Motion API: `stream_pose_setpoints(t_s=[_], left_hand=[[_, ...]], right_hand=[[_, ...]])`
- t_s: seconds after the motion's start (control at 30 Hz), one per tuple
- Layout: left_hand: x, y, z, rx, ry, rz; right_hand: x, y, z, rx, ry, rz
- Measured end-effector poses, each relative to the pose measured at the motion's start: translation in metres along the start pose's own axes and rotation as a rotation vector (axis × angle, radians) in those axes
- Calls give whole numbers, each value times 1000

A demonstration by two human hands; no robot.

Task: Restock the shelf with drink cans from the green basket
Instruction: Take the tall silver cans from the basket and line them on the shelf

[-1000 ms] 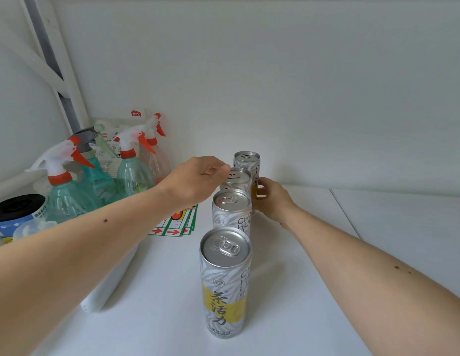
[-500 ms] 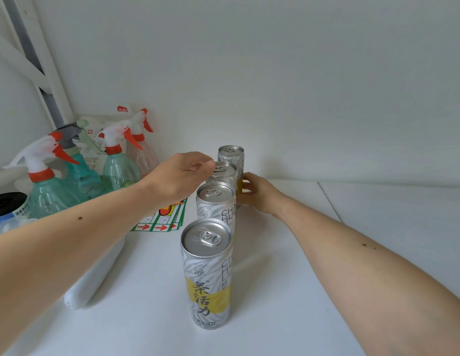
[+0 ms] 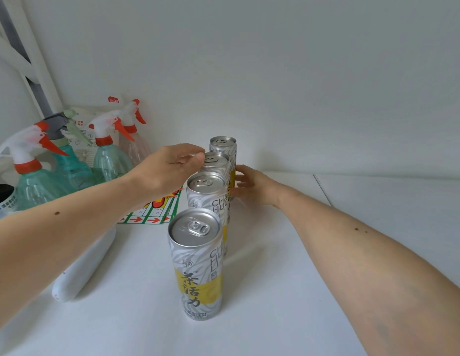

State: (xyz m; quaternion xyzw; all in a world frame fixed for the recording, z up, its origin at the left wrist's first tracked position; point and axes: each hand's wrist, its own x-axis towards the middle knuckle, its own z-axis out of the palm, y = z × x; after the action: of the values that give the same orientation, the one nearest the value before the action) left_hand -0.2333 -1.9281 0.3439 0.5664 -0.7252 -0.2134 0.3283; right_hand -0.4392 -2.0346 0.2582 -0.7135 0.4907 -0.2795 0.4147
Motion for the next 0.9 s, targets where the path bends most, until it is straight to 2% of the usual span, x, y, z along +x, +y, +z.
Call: stream_pose_setpoints(t_s=[0.3, 0.43, 0.7, 0.8, 0.9], left_hand=[[-25, 8, -8, -17, 43, -24], [-56, 7, -9, -32, 114, -43], [-170, 3, 14, -74, 230, -132], [-223, 8, 26, -55, 219, -155], [-271, 13, 44, 22, 188, -105]], right_hand=[[-61, 3, -6, -67, 286, 56], [-102, -5, 5, -127, 409, 83], [-198, -11, 52, -232, 558, 101], [-240, -18, 74, -251, 582, 77], [-283, -28, 98, -262, 611, 19]])
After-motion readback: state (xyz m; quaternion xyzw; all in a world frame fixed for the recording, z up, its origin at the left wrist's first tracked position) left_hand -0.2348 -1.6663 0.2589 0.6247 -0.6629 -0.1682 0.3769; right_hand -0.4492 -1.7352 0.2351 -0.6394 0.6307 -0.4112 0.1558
